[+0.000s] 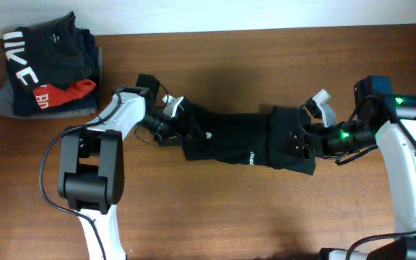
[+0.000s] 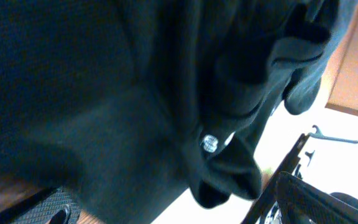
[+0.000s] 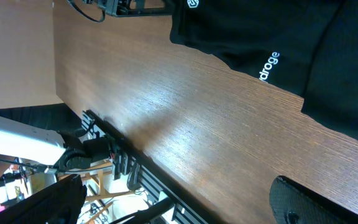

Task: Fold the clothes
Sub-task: 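Fold the left end rightward over the garment with the left gripper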

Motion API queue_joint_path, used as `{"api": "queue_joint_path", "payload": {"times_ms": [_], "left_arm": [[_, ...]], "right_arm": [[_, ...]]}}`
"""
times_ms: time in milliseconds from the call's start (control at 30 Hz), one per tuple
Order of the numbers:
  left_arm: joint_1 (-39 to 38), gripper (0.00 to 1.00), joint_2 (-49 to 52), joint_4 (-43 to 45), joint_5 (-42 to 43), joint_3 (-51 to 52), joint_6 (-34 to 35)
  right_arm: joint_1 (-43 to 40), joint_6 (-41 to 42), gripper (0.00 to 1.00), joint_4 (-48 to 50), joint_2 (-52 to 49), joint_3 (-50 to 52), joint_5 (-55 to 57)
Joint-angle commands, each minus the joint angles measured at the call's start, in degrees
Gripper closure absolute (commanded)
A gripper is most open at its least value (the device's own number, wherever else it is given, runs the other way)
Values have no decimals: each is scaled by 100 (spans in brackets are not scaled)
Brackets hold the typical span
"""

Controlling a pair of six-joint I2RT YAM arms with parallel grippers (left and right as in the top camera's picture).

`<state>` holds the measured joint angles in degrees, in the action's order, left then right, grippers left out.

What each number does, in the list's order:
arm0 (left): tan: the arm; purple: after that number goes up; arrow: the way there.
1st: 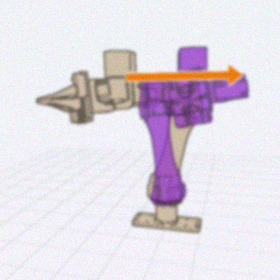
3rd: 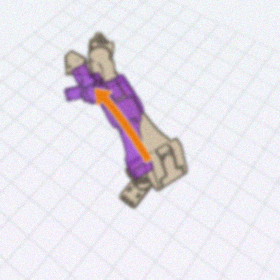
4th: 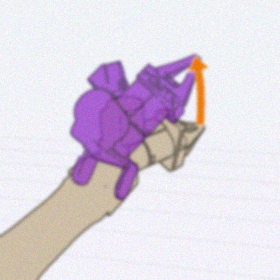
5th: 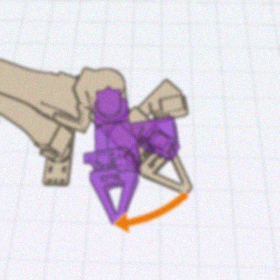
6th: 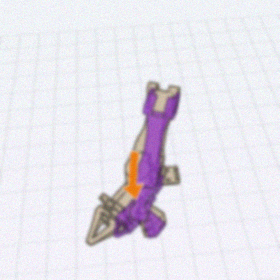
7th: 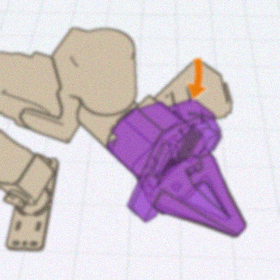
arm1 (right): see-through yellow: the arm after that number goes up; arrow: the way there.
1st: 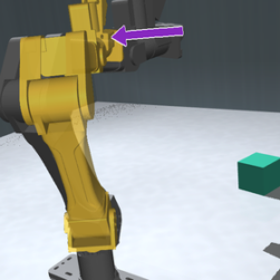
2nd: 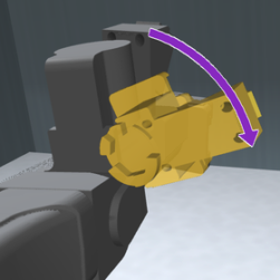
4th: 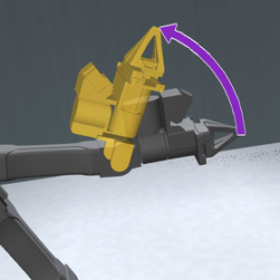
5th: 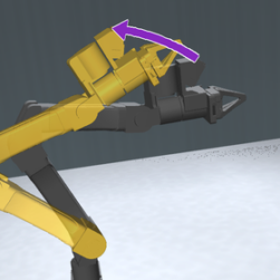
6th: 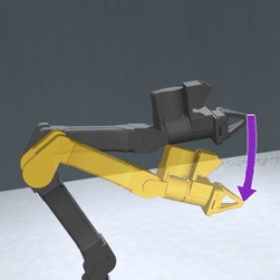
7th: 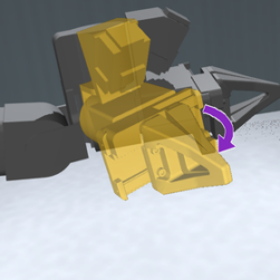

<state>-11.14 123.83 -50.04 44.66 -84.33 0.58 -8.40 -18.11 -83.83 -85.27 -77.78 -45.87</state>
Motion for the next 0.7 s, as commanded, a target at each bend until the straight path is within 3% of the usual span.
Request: {"api": "queue_joint_path", "payload": {"times_ms": [0,400,467,600,667], "left_arm": [[-201,1,184,232,-306,249,400],[-688,2,184,726,-848,256,1099],[-748,11,184,809,-852,256,1165],[-826,53,184,986,-855,256,1272],[-831,65,184,1034,-848,254,1294]], "right_arm": [[-17,-114,1,-44,103,0,48],[-17,-223,1,-44,103,173,48],[-17,-267,1,-44,103,236,52],[-17,-267,1,-39,103,297,52],[-17,-267,1,-39,103,299,59]]}}
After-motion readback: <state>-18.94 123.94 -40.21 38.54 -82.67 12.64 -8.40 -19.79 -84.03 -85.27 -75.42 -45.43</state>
